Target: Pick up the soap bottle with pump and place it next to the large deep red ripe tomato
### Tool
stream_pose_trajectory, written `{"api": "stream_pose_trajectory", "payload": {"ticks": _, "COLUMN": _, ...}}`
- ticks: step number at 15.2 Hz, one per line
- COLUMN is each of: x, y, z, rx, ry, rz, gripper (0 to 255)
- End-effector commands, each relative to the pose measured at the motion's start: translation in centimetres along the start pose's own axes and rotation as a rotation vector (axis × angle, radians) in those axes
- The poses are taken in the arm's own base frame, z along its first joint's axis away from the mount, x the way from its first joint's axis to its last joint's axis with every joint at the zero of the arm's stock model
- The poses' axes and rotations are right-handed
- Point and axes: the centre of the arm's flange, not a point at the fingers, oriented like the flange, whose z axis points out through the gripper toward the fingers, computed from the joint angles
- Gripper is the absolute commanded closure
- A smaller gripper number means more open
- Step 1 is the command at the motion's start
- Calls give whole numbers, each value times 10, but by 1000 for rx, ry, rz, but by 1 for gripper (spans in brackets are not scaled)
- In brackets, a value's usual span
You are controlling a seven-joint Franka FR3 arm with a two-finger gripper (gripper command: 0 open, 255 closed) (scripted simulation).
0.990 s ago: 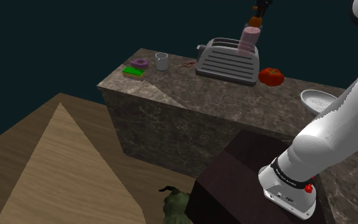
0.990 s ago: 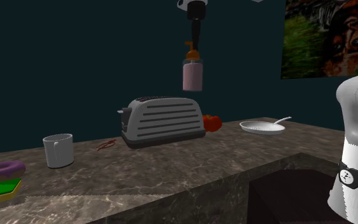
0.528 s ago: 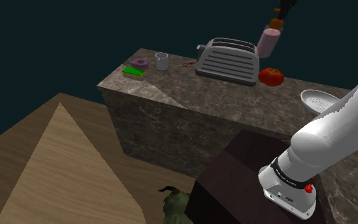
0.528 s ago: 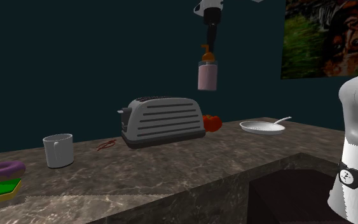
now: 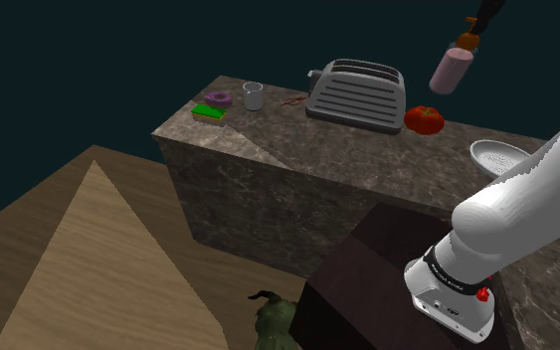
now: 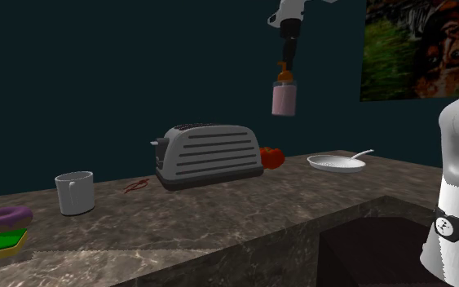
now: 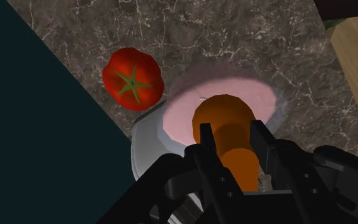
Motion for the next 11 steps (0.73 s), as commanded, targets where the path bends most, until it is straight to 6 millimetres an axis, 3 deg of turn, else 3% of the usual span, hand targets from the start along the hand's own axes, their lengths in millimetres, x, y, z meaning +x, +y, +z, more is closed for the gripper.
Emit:
{"api": "stream_pose_trajectory", "payload": {"ticks": 1, "x": -22, "y": 18, "z": -1, "rx": 0, "ry": 0, "rz": -2, "gripper": 255}}
{"api": "stream_pose_trajectory", "payload": {"ticks": 11, "x": -23, "y": 18, "z": 52, "rx": 0, "ry": 0, "rz": -2, "gripper": 255}}
